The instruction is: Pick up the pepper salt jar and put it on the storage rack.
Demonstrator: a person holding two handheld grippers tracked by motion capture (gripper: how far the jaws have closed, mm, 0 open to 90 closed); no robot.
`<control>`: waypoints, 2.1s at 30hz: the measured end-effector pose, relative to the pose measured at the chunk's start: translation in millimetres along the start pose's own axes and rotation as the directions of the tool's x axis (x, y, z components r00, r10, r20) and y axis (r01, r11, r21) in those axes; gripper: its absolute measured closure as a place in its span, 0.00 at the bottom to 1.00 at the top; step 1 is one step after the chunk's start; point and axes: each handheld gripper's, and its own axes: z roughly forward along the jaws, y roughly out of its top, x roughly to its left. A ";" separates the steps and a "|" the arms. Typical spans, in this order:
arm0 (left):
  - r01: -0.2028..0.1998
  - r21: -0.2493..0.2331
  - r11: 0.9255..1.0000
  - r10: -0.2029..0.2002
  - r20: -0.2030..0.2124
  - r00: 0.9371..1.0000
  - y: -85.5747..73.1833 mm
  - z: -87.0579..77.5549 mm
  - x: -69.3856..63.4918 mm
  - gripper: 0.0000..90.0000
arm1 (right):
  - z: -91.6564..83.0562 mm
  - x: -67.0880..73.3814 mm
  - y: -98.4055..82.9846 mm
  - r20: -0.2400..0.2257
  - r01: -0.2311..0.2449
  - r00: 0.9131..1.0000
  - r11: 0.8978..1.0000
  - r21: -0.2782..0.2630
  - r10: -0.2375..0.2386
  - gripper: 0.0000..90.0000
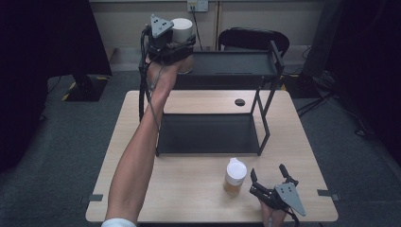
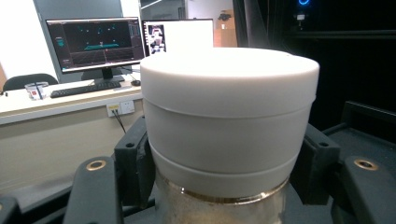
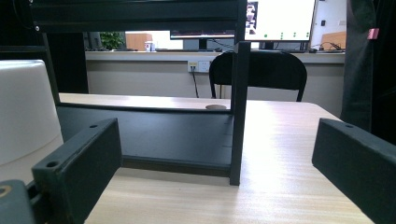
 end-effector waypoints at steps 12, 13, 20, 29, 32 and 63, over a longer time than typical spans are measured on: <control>0.031 0.007 0.999 -0.032 0.011 0.999 0.6 -0.5 7.2 0.39 | 0.0 0.0 0.0 0.000 0.000 1.000 1.000 0.000 0.000 0.00; 0.031 0.007 0.999 -0.032 0.011 0.999 0.6 -0.5 7.2 0.39 | 0.0 0.0 0.0 0.000 0.000 1.000 1.000 0.000 0.000 0.00; 0.054 -0.016 0.998 -0.054 0.020 0.998 -1.6 -2.5 10.3 0.36 | 0.0 -0.1 0.0 -0.001 0.001 1.000 1.000 0.000 -0.001 0.00; 0.092 -0.053 0.994 -0.089 0.048 0.995 -6.2 -8.0 20.0 0.20 | 0.0 -0.4 0.0 -0.002 0.000 1.000 1.000 0.000 0.000 0.00; 0.070 -0.058 0.996 -0.068 0.043 0.997 -6.2 -11.2 15.3 0.14 | 0.0 -0.3 0.0 -0.002 0.000 1.000 1.000 0.000 0.000 0.00; 0.056 -0.184 0.981 -0.046 0.060 0.997 -59.3 -64.0 -3.5 0.00 | 0.0 -0.3 0.0 -0.001 0.001 1.000 1.000 0.000 -0.001 0.00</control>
